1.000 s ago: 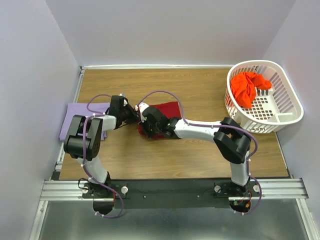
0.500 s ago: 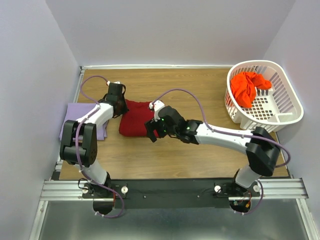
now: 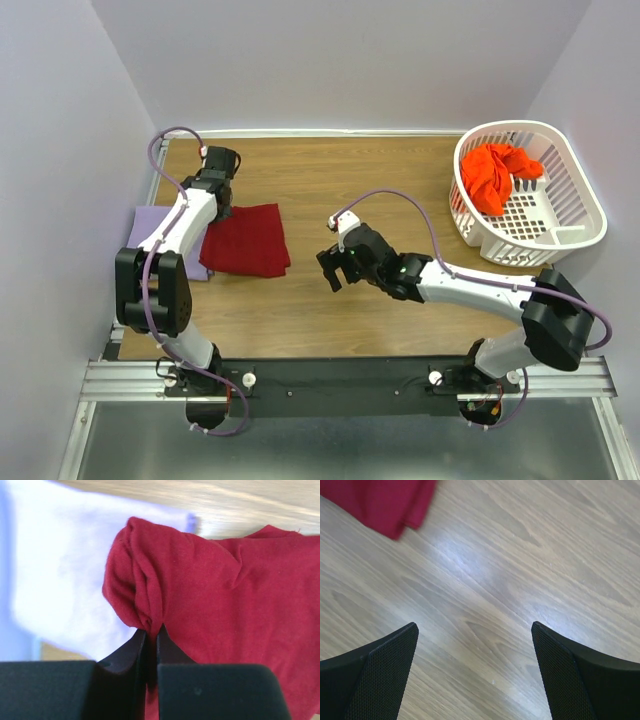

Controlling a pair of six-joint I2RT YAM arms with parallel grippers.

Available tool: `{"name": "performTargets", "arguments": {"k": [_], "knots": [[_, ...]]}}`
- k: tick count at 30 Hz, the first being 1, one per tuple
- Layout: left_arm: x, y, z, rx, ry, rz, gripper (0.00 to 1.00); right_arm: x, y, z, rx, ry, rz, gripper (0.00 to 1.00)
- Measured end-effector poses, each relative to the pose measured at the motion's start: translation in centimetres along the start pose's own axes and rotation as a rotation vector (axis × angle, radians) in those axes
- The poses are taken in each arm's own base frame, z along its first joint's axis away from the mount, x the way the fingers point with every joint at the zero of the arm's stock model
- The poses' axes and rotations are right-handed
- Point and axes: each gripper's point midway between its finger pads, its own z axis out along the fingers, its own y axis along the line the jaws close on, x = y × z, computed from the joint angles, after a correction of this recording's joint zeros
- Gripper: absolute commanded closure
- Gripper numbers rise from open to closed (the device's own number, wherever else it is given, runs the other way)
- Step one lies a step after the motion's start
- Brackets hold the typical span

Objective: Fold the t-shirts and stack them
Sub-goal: Neatly place the folded tshirt to the corner

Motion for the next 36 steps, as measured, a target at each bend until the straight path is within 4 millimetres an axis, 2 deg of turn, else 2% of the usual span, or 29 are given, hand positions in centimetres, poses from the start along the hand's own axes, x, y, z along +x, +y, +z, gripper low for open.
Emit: {"name": "performTargets", "arguments": {"k": [4,10,19,25,33,36], "knots": [[-0.3,2.6,-1.0,-0.129,0.01,0.016,1.0,1.2,-0.5,0.1,0.013,0.025,-0.002,0.0],[-0.1,6.1,-2.1,-0.31,0.023,0.037,1.0,1.5,-0.8,0.2,0.018,0.028,0.002,0.01],[-2.0,9.8,-3.4,-0.505,-0.035,0.082,1.0,1.8,-0.9,0.3,0.02,0.028,0.003,0.01],[-2.7,12.5,-2.9,-0.594,-0.039,0.058,1.0,1.8,-1.1,0.3,0.026,0.026,0.006,0.01],[-3.8,14.4,-2.6,-0.668,-0.07,0.036,1.0,1.8,-1.1,0.4,0.028,0.029,0.006,0.01],[-4.0,15.6,-1.9,-0.701,-0.074,0.005,1.0,1.9,-1.2,0.5,0.029,0.031,0.005,0.01]]}}
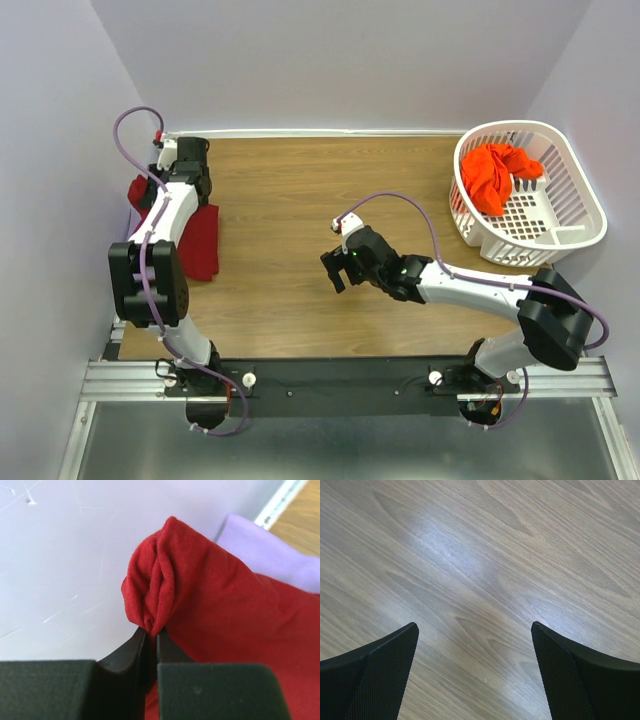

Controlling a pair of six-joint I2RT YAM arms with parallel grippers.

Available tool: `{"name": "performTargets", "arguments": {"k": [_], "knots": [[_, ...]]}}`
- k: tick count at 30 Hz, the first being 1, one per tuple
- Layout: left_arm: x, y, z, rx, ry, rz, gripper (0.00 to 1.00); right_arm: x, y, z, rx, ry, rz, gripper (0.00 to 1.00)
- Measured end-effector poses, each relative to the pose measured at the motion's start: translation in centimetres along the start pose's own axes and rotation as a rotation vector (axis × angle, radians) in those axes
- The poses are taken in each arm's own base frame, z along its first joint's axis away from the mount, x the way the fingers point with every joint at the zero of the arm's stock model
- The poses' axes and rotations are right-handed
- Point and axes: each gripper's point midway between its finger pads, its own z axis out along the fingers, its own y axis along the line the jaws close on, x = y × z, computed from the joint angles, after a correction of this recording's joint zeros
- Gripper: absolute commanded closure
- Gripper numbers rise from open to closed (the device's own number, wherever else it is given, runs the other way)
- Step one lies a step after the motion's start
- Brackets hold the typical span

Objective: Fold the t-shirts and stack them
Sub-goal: Neatly place the folded tshirt to the corner

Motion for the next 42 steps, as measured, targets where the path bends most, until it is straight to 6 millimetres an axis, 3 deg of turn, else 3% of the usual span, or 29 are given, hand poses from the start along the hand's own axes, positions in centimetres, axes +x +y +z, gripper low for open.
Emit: {"name": "performTargets", "arguments": {"k": [9,21,23,24,26,27,30,35,42], "knots": [[2.1,-0.9,3.9,-0.054,0.05,0.01,1.0,0.2,-0.1,0.1,0.004,0.005,-0.001,0.01],[3.1,-2.5,6.7,-0.095,0.058,0.033,1.0,0.6,-0.3,0.4,0.012,0.016,0.0,0.01],[3.7,-2.7,7.4,-0.104,0.076,0.042,0.88,0.6,-0.4,0.4,0.012,0.016,0.0,0.01],[4.0,-2.8,7.7,-0.108,0.084,0.046,0.72,0.6,-0.4,0.4,0.012,0.016,0.0,0.01],[4.4,-3.0,8.2,-0.117,0.097,0.052,0.62,0.6,-0.4,0.4,0.012,0.016,0.0,0.01],[4.8,-3.1,8.5,-0.127,0.106,0.06,0.47,0.6,-0.4,0.4,0.012,0.016,0.0,0.01],[5.4,-3.4,9.0,-0.143,0.124,0.07,0.28,0.7,-0.4,0.5,0.013,0.02,-0.001,0.01],[5.6,-3.4,9.4,-0.151,0.135,0.035,0.22,1.0,-0.4,0.7,0.015,0.03,-0.004,0.02],[3.1,-3.2,8.3,-0.065,0.096,-0.135,0.18,1.0,-1.1,0.9,0.052,0.028,-0.002,0.01]]}}
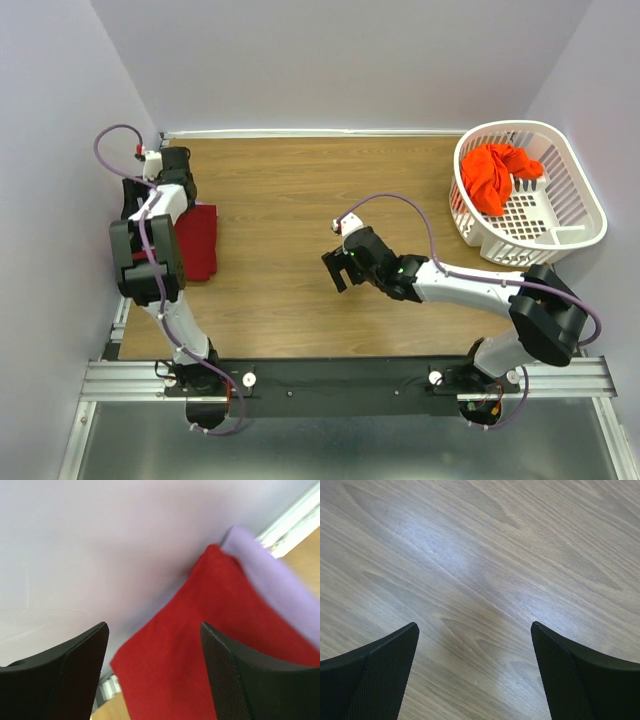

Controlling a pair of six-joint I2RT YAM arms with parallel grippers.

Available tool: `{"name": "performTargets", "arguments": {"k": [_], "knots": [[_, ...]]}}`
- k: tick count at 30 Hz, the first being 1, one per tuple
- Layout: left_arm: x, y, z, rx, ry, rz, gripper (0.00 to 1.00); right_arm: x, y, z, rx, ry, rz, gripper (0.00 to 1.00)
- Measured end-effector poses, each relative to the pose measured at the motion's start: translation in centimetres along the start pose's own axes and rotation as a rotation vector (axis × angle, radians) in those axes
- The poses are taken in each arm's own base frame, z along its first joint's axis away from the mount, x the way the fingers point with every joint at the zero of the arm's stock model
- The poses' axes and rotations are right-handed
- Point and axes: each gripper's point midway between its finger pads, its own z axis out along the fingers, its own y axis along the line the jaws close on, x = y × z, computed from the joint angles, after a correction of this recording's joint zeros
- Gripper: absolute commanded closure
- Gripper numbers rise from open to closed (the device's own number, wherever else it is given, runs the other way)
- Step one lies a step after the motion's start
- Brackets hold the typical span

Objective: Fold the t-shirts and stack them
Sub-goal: Neatly place the folded tshirt to the corner, then reset both grippers

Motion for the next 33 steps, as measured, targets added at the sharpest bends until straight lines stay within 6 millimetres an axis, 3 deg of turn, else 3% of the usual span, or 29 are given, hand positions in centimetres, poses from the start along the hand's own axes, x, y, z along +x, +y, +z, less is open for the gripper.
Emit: {"name": "performTargets", "arguments": {"k": [2,5,10,11,13,15,20,23,26,27,28,29,32,33], "knots": [[-1.2,0.1,-1.2,0.062,-0.025,-0.059,0.18,-0.1,-0.4,0.0,0.014,0.001,0.008,0.01],[-4.4,0.8,-4.8,0.202,-0.106,-0.185,0.17,-1.0,-1.9,0.1,0.048,0.003,0.064,0.01],[-9.6,2.1,-15.9,0.539,-0.332,-0.338,0.08,-5.2,-6.5,0.2,0.125,-0.05,0.232,0.01],[-10.5,2.8,-19.5,0.656,-0.401,-0.367,0.08,-6.1,-7.4,0.2,0.134,-0.059,0.269,0.01],[-11.1,3.9,-23.7,0.799,-0.484,-0.398,0.08,-7.9,-9.4,0.1,0.158,-0.083,0.33,0.01],[-10.8,6.3,-27.1,0.923,-0.568,-0.442,0.07,-9.5,-12.0,-0.4,0.193,-0.112,0.398,0.01],[-8.1,11.0,-31.3,1.082,-0.709,-0.513,0.07,-12.1,-18.2,-3.3,0.315,-0.178,0.511,0.01],[-7.0,13.5,-33.1,1.132,-0.772,-0.542,0.07,-13.3,-21.0,-7.0,0.404,-0.247,0.55,0.01],[-6.7,17.2,-35.0,1.153,-0.84,-0.587,0.07,-15.0,-22.3,-13.3,0.482,-0.366,0.566,0.0],[-6.7,18.2,-35.5,1.155,-0.856,-0.598,0.07,-15.7,-22.7,-16.3,0.511,-0.43,0.568,0.0],[-6.7,19.7,-36.1,1.156,-0.878,-0.614,0.07,-16.1,-22.8,-18.0,0.52,-0.469,0.571,0.0],[-6.8,21.2,-36.7,1.154,-0.904,-0.636,0.07,-16.8,-22.9,-21.8,0.534,-0.56,0.58,0.0],[-6.6,25.1,-37.3,1.111,-0.936,-0.693,0.07,-16.4,-22.9,-30.7,0.577,-0.76,0.587,0.0],[-6.4,26.6,-37.3,1.088,-0.948,-0.722,0.07,-16.1,-22.7,-32.6,0.579,-0.806,0.588,0.0]]}}
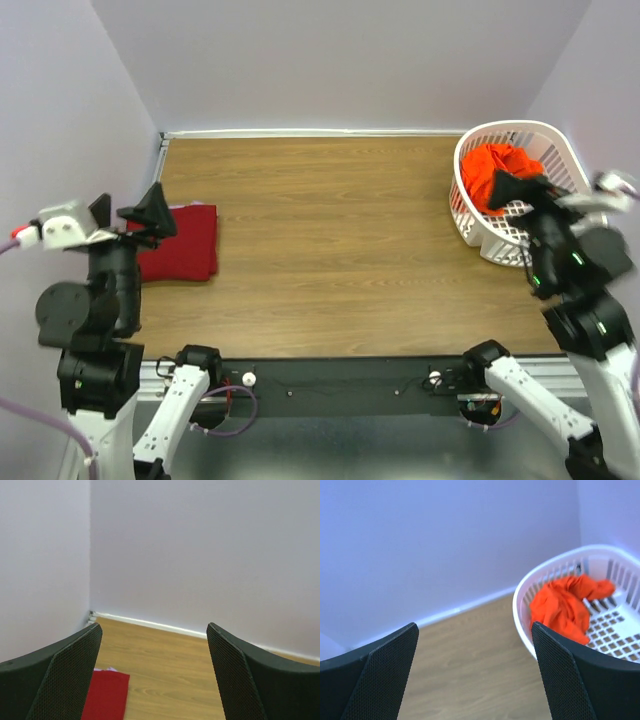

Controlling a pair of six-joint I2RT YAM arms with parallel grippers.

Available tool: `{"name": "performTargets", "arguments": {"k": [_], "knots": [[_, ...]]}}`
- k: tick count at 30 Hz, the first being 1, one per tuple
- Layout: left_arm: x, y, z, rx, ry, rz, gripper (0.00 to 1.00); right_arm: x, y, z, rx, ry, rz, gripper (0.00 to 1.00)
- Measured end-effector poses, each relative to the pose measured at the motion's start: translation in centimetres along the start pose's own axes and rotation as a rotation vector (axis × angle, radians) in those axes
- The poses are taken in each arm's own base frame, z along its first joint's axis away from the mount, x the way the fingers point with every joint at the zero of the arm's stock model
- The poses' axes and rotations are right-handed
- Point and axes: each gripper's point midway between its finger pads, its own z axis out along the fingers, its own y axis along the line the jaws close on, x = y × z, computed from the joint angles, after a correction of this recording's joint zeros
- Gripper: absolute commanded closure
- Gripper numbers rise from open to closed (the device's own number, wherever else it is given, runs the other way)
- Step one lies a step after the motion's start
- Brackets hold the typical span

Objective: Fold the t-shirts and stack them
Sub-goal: Reset both grippers

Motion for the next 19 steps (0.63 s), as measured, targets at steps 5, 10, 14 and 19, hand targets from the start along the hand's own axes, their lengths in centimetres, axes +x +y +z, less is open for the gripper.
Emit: {"name": "performTargets", "arguments": {"k": [5,10,14,19], "knots": [[-1.6,2.2,-2.1,-0.101,-0.051,-0.01,0.07,-5.6,-3.4,-7.1,-0.036,-0.21,0.056,0.0],[-0.4,3.3,-2.3,-0.165,-0.013,-0.01,0.07,-5.0,-5.0,-9.1,-0.04,-0.241,0.027,0.0],[-0.2,3.4,-2.3,-0.172,-0.006,-0.019,0.07,-3.0,-5.0,-8.2,-0.037,-0.193,-0.015,0.0],[0.1,3.3,-2.0,-0.165,0.003,-0.022,0.07,-1.4,-4.9,-7.7,-0.044,-0.156,-0.038,0.0]]}}
